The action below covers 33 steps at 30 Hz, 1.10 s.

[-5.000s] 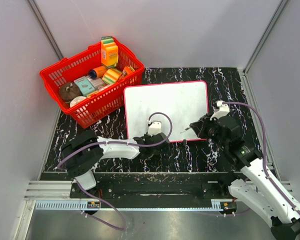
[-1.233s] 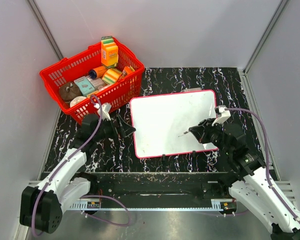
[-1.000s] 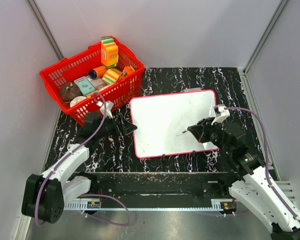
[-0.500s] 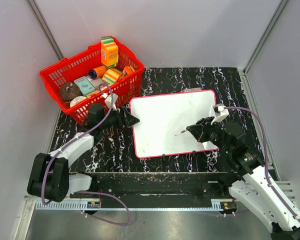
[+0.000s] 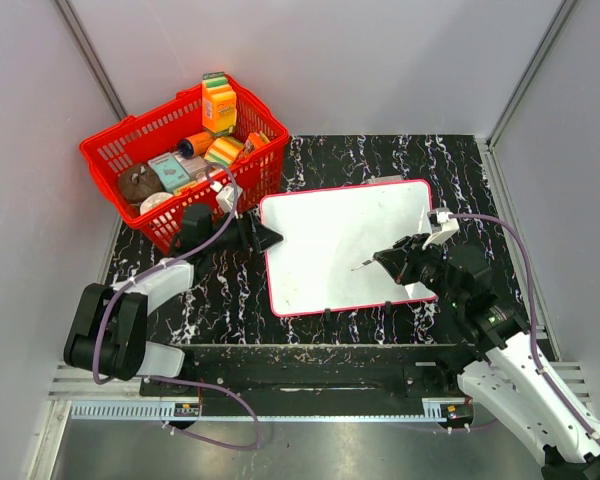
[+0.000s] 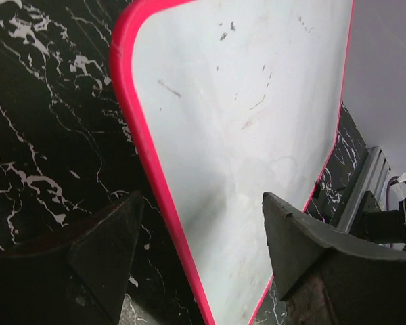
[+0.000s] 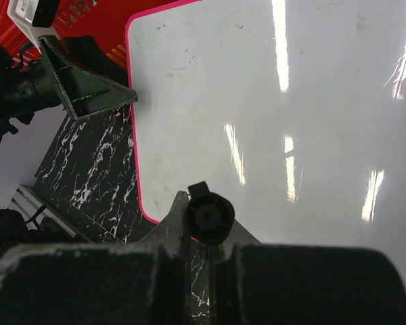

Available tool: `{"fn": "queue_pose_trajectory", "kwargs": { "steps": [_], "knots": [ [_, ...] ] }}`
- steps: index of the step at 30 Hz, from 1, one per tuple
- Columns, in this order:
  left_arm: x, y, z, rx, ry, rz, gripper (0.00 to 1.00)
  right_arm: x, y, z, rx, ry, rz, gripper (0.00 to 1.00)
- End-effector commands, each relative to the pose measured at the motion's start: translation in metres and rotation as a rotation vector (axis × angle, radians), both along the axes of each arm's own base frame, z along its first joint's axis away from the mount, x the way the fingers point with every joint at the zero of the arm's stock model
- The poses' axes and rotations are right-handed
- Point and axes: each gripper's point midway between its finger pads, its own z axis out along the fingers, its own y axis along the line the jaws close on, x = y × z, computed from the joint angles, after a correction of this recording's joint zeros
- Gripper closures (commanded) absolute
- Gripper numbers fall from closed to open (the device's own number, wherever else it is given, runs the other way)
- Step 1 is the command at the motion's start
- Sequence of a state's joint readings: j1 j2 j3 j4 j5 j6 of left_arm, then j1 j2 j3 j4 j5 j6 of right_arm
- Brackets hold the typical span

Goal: Write a sentence on the whiteboard
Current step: Hold the whiteboard on the whiteboard stand.

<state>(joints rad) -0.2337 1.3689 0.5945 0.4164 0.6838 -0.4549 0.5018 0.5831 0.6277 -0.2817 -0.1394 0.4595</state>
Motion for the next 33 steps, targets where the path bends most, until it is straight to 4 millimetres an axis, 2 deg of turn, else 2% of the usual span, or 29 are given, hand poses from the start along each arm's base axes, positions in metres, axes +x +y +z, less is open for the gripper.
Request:
{"fn": "queue_pose_trajectory", "kwargs": {
  "steps": [1, 3, 8, 12, 17, 21, 33],
  "knots": [
    [0.011, -0.007, 0.030, -0.037, -0.167, -0.053, 0.27, 0.007, -0.003, 0.014, 0.005, -0.053, -0.025, 1.00],
    [0.010, -0.009, 0.029, -0.041, -0.164, -0.073, 0.29, 0.008, -0.003, 0.015, 0.003, -0.053, -0.028, 1.00],
    [0.008, -0.015, 0.039, -0.093, -0.197, -0.119, 0.49, 0.008, -0.004, 0.016, -0.001, -0.055, -0.032, 1.00],
    [0.004, -0.016, 0.029, -0.096, -0.181, -0.134, 0.60, 0.009, -0.003, 0.016, -0.003, -0.055, -0.028, 1.00],
    [-0.001, -0.015, 0.023, -0.095, -0.183, -0.138, 0.67, 0.011, -0.002, 0.016, -0.007, -0.054, -0.027, 1.00],
    [-0.006, -0.015, 0.011, -0.085, -0.159, -0.151, 0.80, 0.012, -0.001, 0.013, -0.018, -0.049, -0.023, 1.00],
    [-0.018, -0.020, -0.010, -0.066, -0.119, -0.189, 0.99, 0.013, 0.000, 0.021, -0.027, -0.069, -0.010, 1.00]
  ]
}}
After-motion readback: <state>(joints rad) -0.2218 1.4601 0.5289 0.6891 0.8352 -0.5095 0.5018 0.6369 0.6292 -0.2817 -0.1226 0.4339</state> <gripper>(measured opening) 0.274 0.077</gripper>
